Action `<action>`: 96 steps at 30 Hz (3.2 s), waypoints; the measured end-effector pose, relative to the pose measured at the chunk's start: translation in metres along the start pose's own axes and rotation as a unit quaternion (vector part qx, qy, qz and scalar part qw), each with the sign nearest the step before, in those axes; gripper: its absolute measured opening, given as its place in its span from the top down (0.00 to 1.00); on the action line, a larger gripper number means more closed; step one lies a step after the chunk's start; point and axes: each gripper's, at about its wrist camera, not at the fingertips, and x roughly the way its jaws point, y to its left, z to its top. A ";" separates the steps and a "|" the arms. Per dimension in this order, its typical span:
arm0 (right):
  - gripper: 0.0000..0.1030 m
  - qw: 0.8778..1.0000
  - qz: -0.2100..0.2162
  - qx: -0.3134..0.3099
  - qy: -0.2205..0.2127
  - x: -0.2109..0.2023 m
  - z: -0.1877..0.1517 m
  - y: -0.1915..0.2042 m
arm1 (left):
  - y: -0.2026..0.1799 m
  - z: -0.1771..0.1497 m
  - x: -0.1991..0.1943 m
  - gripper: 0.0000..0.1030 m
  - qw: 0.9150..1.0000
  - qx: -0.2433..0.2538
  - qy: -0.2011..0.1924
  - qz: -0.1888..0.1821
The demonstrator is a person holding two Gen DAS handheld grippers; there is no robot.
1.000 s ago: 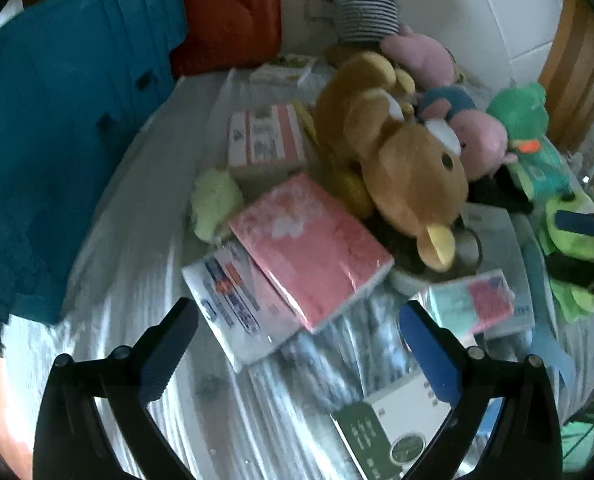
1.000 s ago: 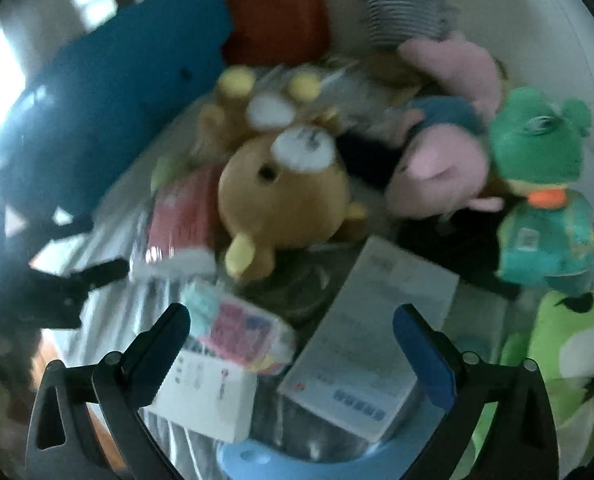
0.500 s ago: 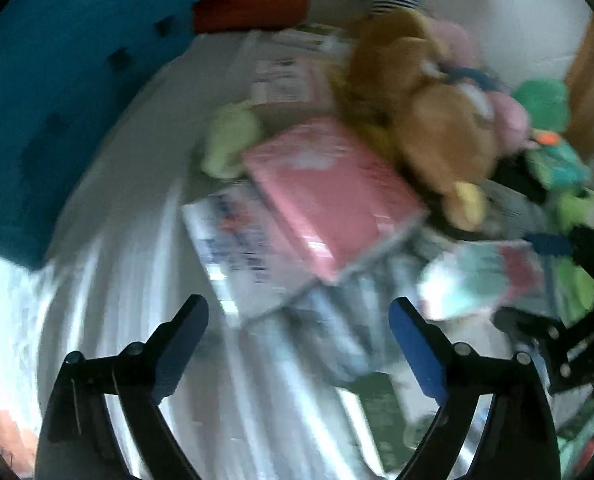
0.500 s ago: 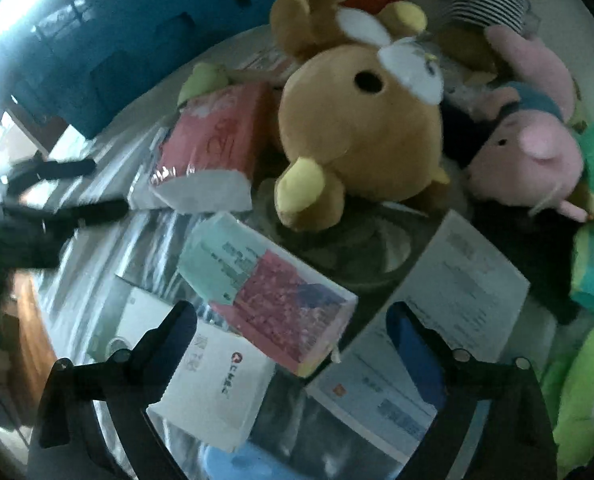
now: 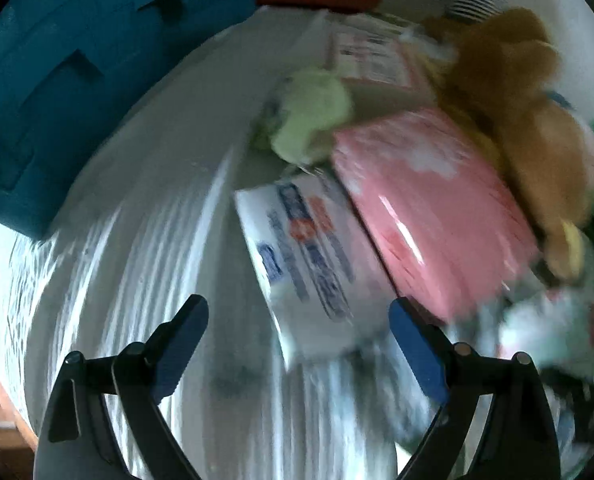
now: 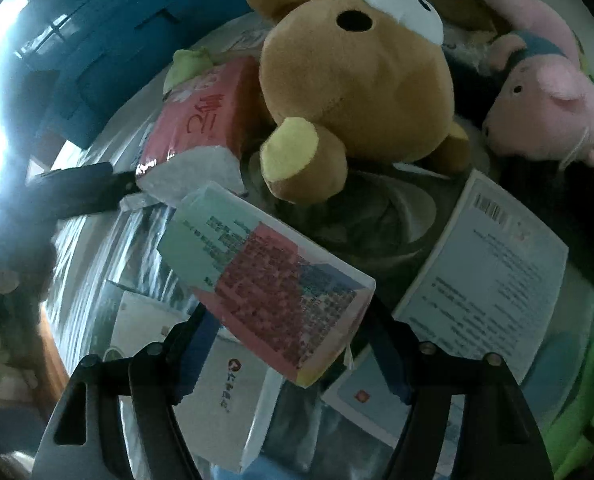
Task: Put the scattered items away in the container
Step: 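Grasp the white wet-wipe pack with the left tool while the right tool grasps the pink-and-teal box, then carry the wipe pack and the pink-and-teal box over the blue crate and release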
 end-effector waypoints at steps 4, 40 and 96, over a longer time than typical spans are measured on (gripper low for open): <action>0.28 1.000 -0.007 0.004 -0.005 -0.001 0.000 0.000 | -0.002 0.011 0.014 0.10 0.999 -0.034 0.003 -0.016; 0.39 0.988 -0.067 0.007 -0.139 -0.099 0.027 0.057 | -0.004 0.014 -0.123 0.54 0.985 0.098 -0.125 -0.062; 0.07 0.949 -0.035 -0.119 -0.290 -0.076 0.345 0.438 | 0.364 0.179 -0.235 0.22 0.959 0.010 -0.281 0.040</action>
